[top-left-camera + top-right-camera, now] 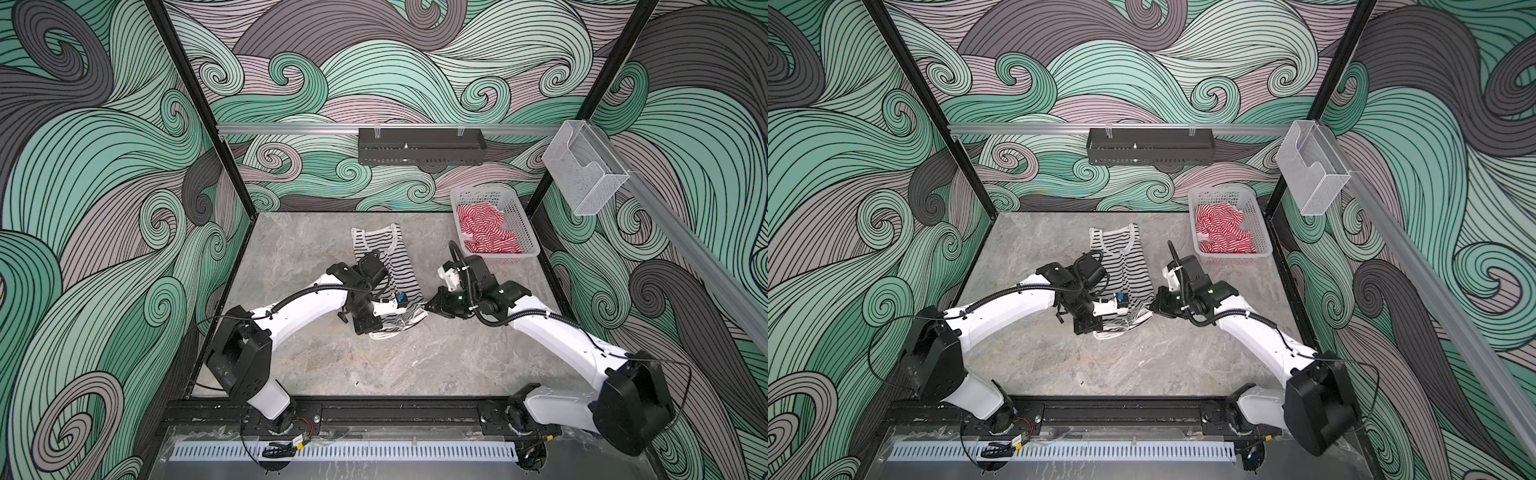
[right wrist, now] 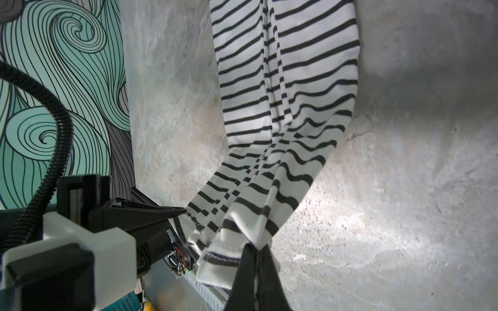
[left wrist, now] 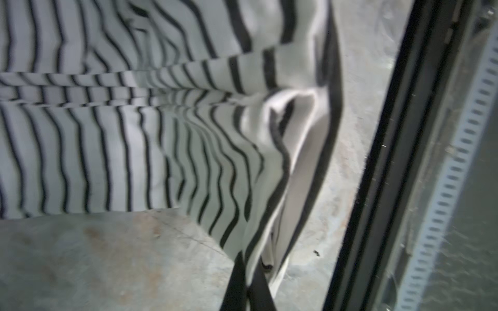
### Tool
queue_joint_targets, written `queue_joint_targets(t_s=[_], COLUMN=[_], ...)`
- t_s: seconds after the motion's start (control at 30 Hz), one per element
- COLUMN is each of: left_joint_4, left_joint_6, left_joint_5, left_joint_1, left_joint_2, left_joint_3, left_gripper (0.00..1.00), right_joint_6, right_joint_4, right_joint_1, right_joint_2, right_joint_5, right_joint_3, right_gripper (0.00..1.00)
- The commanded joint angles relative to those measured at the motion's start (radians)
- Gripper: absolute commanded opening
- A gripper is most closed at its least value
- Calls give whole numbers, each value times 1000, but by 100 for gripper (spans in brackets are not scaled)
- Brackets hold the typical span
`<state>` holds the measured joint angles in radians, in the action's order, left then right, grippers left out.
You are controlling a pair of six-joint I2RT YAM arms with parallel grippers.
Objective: Fold and stack tank tops
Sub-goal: Fold the tank top at the top-center of the table.
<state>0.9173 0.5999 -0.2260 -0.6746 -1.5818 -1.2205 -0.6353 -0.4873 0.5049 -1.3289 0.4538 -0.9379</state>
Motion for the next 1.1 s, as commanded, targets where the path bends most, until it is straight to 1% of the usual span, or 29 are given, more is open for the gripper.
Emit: queue_joint_targets(t_s=[0.0,0.1,0.2,0.4,0.47,0.57,0.63,0.77,0.83,0.87,0.9,0.93,0.97,1.0,1.07], left_joint_4=[-113,-113,-141,-120,-121,-109,-131,-156,-165,-170,-169,-169,-183,-200,-247], left_joint_6=[-16,-15,-9,-8,-11,-25,-49,-103,-111,-118,-127,-137,-152,-165,-180], left_joint_5=[86,97,103,118,132,154,177,218,235,246,257,271,289,305,325], left_joint_1=[87,152,203,268,279,291,299,310,311,310,310,311,310,310,310], left_joint_2=[-75,-179,-265,-450,-495,-557,-580,-603,-608,-613,-618,-620,-617,-607,-572], left_joint_3=[-84,-205,-288,-482,-523,-578,-595,-625,-629,-634,-642,-645,-640,-630,-595], left_gripper=[0,0,0,0,1,2,2,4,9,15,22,27,33,35,37], right_joint_6=[72,111,127,158,160,160,161,147,140,144,147,150,154,158,168], right_joint_4=[30,55,61,19,-4,-34,-43,-37,-39,-38,-44,-53,-56,-68,-77], right_joint_1=[-52,-66,-73,-120,-139,-161,-169,-186,-190,-192,-192,-193,-196,-198,-197], right_joint_2=[-119,-248,-361,-540,-594,-684,-729,-804,-836,-851,-865,-873,-876,-876,-849], right_joint_5=[114,147,157,139,132,120,104,123,123,137,135,121,108,89,56], right_joint_3=[-77,-182,-296,-484,-534,-602,-641,-709,-744,-767,-790,-813,-831,-851,-869], right_gripper=[0,2,2,2,2,6,7,8,13,22,34,42,48,51,53])
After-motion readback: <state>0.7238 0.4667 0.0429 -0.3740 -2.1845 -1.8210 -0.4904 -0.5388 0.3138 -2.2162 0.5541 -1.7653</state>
